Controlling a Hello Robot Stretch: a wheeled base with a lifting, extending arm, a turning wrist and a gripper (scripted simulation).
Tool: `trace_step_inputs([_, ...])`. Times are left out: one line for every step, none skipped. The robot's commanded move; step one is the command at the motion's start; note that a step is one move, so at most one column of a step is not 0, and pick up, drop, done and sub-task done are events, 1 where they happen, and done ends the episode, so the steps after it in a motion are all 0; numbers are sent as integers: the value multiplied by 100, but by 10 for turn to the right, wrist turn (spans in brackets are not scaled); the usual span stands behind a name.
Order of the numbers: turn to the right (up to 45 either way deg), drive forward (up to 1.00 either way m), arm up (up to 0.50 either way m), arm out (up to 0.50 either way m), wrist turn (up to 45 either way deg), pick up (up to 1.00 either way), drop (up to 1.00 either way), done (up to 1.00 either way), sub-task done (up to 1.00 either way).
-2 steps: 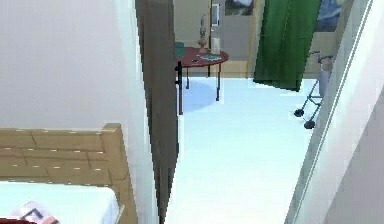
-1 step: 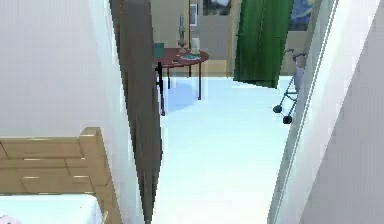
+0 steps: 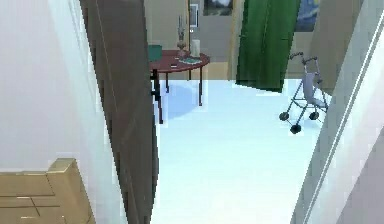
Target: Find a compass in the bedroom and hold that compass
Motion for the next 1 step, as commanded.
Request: trace_step_inputs([360,0,0,0,0,0,0,0,0])
